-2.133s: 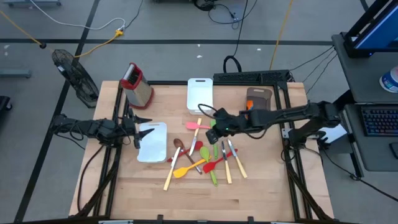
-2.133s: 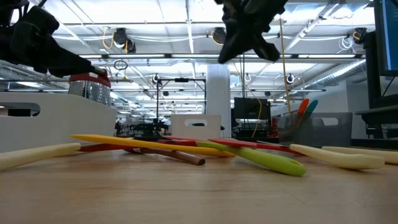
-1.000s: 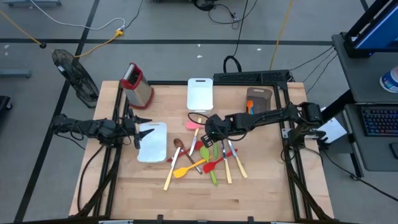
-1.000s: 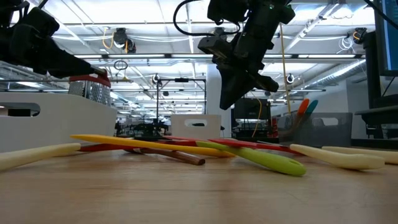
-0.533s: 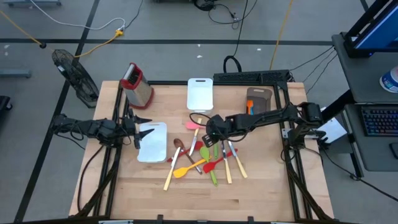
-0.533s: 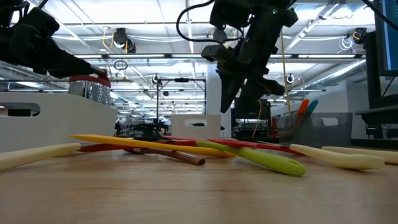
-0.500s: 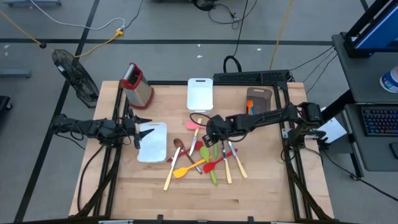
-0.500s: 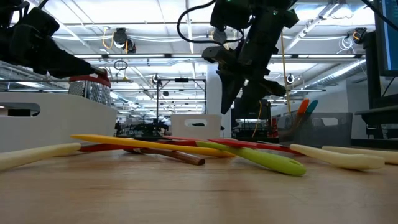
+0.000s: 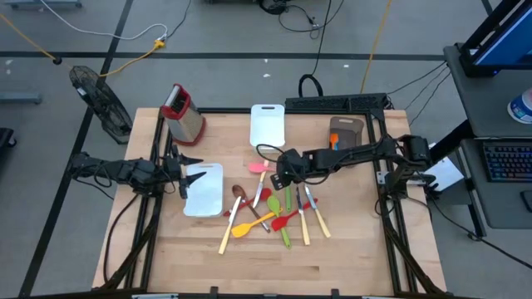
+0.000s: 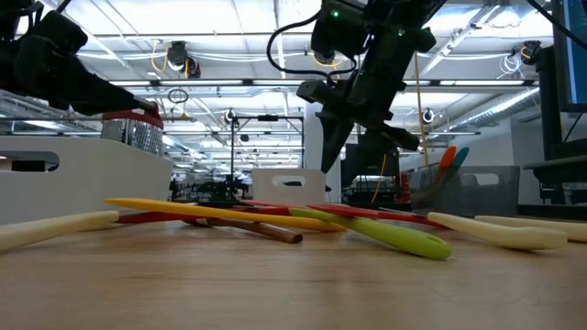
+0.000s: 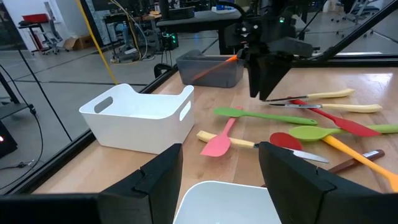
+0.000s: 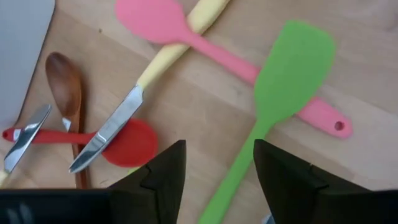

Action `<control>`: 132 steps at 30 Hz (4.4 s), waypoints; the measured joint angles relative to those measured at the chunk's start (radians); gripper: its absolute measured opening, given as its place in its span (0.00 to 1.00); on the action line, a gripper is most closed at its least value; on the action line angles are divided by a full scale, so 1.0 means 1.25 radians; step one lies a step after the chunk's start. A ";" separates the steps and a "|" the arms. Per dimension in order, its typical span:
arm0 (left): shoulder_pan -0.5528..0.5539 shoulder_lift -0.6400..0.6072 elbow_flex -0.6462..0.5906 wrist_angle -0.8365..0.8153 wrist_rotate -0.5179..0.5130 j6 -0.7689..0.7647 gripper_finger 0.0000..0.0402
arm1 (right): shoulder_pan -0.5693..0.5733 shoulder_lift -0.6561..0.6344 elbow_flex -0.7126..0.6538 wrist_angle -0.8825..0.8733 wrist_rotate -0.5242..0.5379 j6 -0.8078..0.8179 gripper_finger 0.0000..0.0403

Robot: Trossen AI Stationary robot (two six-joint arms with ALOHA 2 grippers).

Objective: Pick & Place Kitchen Items
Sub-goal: Put the green spatula into the black bin

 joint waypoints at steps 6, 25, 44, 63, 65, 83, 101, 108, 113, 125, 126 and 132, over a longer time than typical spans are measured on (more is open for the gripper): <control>0.000 0.000 0.000 0.000 0.000 0.000 0.54 | -0.012 0.000 0.000 0.000 -0.001 0.000 0.44; 0.000 0.000 0.000 0.000 0.000 0.000 0.54 | -0.016 0.000 -0.094 0.135 -0.044 0.051 0.55; 0.000 0.000 0.000 0.000 0.000 0.000 0.54 | -0.016 0.030 -0.096 0.118 -0.065 0.062 0.52; 0.000 0.000 0.000 0.001 0.000 0.000 0.54 | -0.019 0.119 -0.093 0.077 -0.037 0.208 0.41; 0.000 0.000 0.000 0.001 0.000 0.000 0.54 | -0.019 0.119 -0.093 0.075 -0.017 0.220 0.35; 0.000 0.000 0.000 0.000 0.000 0.000 0.54 | -0.019 0.108 -0.095 0.109 0.020 0.252 0.07; 0.000 0.000 0.000 -0.001 0.000 0.000 0.54 | -0.020 -0.008 -0.096 0.221 0.027 0.222 0.02; 0.000 0.000 0.000 -0.001 0.000 0.000 0.54 | -0.020 -0.080 -0.096 0.268 0.017 0.183 0.02; 0.000 0.000 0.000 -0.001 0.000 0.000 0.54 | -0.020 -0.161 -0.097 0.244 -0.012 0.151 0.02; 0.000 0.000 0.000 0.005 0.001 -0.005 0.54 | -0.021 -0.404 -0.095 0.067 0.051 0.140 0.02; 0.000 0.000 0.000 0.005 0.001 -0.005 0.54 | -0.021 -0.427 -0.096 0.035 0.066 0.145 0.02; 0.000 0.000 0.000 0.006 0.001 -0.006 0.54 | -0.022 -0.573 -0.095 -0.133 0.135 0.207 0.01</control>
